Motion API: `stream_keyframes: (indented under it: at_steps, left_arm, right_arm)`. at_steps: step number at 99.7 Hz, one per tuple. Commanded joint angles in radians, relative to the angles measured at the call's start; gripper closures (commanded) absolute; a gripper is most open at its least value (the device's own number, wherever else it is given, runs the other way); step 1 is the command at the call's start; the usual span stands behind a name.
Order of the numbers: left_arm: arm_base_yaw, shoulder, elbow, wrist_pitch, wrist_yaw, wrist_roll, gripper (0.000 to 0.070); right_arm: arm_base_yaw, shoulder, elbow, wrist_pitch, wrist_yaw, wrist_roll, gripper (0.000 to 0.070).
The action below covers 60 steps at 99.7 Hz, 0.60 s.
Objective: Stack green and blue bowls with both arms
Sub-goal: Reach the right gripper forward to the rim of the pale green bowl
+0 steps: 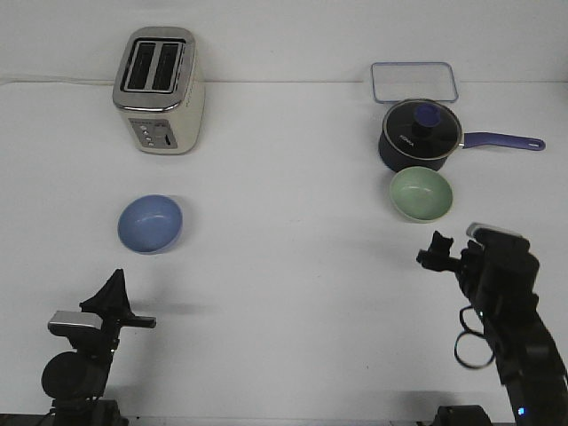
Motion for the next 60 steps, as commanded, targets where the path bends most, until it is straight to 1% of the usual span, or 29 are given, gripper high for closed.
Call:
stream_keyframes:
  at_steps: [1, 10, 31, 43, 60]
  left_arm:
    - [0.001, -0.001, -0.019, 0.012, 0.0, -0.002, 0.0685]
    - [0.001, -0.001, -0.019, 0.012, 0.0, -0.002, 0.0685]
    - [0.001, -0.001, -0.019, 0.012, 0.0, -0.002, 0.0686]
    - [0.001, -0.001, -0.019, 0.012, 0.0, -0.002, 0.0685]
    - [0.001, -0.001, -0.019, 0.012, 0.0, -0.002, 0.0685]
  right_arm:
    - [-0.02, 0.141, 0.084, -0.014, -0.013, -0.006, 0.0235]
    - [-0.057, 0.307, 0.192, -0.017, -0.048, -0.04, 0.0236]
    - [-0.106, 0.607, 0.391, -0.068, -0.051, -0.095, 0.0236]
    - [-0.125, 0.739, 0.463, -0.074, -0.054, -0.106, 0.0238]
    - [-0.14, 0.877, 0.52, -0.071, -0.059, -0.121, 0.0242]
